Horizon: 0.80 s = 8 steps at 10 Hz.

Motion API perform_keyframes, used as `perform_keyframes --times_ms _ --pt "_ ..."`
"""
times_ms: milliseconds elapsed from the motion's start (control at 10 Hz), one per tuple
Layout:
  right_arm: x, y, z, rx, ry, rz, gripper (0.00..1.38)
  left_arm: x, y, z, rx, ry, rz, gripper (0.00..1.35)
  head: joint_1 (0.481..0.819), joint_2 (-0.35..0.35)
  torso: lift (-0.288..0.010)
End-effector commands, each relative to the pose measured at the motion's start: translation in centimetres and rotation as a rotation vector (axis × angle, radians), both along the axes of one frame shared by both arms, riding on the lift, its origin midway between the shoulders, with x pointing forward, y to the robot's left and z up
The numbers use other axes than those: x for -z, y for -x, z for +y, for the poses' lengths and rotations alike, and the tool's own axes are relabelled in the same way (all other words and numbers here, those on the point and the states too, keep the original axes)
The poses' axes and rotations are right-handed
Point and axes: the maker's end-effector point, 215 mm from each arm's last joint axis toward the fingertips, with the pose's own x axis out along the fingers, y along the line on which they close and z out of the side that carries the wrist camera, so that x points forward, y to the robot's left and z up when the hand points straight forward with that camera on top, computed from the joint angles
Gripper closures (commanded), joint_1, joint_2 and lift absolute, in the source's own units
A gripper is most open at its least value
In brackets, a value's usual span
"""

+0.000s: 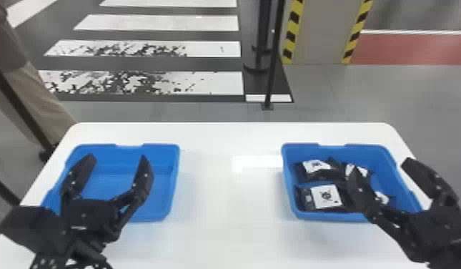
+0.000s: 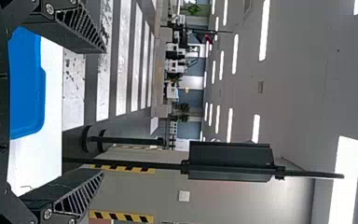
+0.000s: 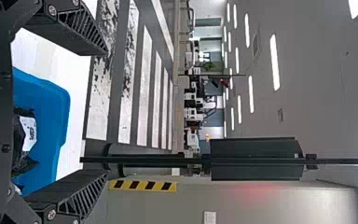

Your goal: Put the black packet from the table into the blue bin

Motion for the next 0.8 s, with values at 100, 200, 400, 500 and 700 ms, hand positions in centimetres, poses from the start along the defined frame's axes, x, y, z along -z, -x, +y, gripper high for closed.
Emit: perform_keyframes --times_ms 100,200,400,500,700 --pt "0.04 0.00 0.00 0.000 0.000 0.001 0.12 0.03 -0.01 0.00 0.000 0.000 0.001 0.12 0.695 0.000 -0.110" --pt "0.04 0.00 0.00 0.000 0.000 0.001 0.12 0.03 -0.01 0.00 0.000 0.000 0.001 0.12 0.695 0.000 -0.110" --pt "-0.02 0.00 0.03 -0.001 0.000 0.002 0.12 0.07 0.07 0.00 0.000 0.000 0.001 0.12 0.695 0.000 -0.110" --pt "-0.15 -0.01 0.06 -0.001 0.000 -0.001 0.12 -0.08 0.09 0.01 0.000 0.000 -0.004 0.12 0.695 0.001 -0.110" --pt "-0.14 -0.01 0.05 -0.001 0.002 -0.001 0.12 0.14 0.07 0.00 -0.001 0.001 0.004 0.12 0.695 0.001 -0.110"
